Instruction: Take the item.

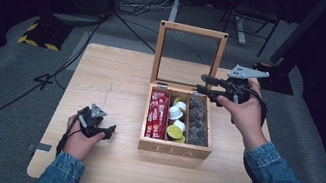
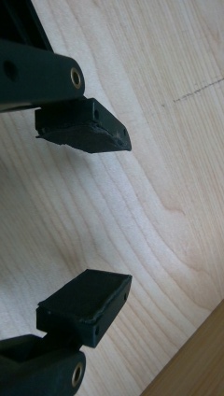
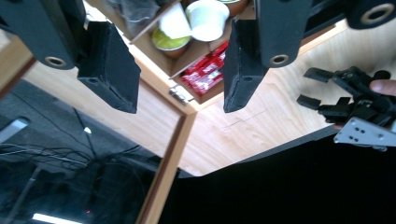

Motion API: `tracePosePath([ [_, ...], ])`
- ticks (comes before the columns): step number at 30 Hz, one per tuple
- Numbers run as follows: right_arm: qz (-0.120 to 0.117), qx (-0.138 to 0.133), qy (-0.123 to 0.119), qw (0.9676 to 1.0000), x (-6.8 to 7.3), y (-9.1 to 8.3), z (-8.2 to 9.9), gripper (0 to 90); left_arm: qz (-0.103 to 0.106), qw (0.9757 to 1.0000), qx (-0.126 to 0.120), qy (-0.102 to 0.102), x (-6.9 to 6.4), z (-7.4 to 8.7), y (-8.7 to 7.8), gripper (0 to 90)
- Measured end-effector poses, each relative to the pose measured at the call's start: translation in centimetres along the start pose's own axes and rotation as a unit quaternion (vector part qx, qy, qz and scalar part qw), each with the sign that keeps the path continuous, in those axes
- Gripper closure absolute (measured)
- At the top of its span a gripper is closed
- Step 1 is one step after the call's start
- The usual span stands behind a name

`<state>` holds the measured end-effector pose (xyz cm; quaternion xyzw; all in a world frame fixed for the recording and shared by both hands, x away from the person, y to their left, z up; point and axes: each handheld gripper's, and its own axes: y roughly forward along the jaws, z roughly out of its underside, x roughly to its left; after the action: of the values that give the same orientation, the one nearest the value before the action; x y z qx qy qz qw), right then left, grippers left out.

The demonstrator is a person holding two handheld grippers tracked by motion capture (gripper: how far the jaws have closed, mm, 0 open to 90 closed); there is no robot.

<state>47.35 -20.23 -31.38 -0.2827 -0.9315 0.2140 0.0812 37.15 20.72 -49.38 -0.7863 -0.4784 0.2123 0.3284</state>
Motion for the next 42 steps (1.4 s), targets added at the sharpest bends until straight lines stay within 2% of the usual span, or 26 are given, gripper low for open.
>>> tracePosePath([
  [2, -0.011, 0.009, 0.003, 0.9999, 0.4, 0.4, 0.2, 44.6, -0.004, 1.0, 0.001, -0.003, 0.0, 0.3, -0.1, 30.8],
  [6, -0.013, 0.03, -0.019, 0.9993, 1.4, 1.4, 0.6, 43.1, -0.008, 1.0, 0.001, 0.0, -0.1, 0.8, -0.4, 30.7],
  [10, -0.03, 0.036, -0.011, 0.9988, 2.4, 2.6, 1.1, 43.3, -0.019, 0.9997, 0.016, 0.004, -0.1, 1.2, -0.7, 30.1],
  [14, -0.041, 0.041, -0.005, 0.9983, 3.3, 3.5, 1.7, 42.7, -0.014, 0.9999, 0.004, 0.002, -0.2, 1.6, -0.6, 29.8],
  [18, -0.04, 0.053, 0.005, 0.9978, 4.1, 4.6, 2.3, 43.1, -0.011, 0.9999, 0.001, 0.0, -0.1, 1.9, -0.9, 29.7],
  [19, -0.038, 0.057, 0.003, 0.9976, 4.3, 4.8, 2.4, 43.7, -0.01, 0.9999, -0.004, -0.005, -0.2, 2.1, -0.9, 29.7],
  [24, -0.04, 0.079, -0.007, 0.996, 5.7, 6.6, 3.0, 46.1, -0.007, 0.9999, -0.01, -0.005, -0.1, 2.2, -0.8, 29.2],
  [29, -0.038, 0.097, -0.013, 0.9945, 6.2, 7.8, 3.5, 46.8, -0.001, 1.0, -0.008, -0.002, 0.0, 2.0, -0.6, 28.3],
  [42, -0.039, 0.158, -0.014, 0.9866, 7.5, 11.1, 4.8, 49.7, 0.002, 1.0, -0.008, -0.001, -0.1, 1.5, -0.1, 27.3],
])
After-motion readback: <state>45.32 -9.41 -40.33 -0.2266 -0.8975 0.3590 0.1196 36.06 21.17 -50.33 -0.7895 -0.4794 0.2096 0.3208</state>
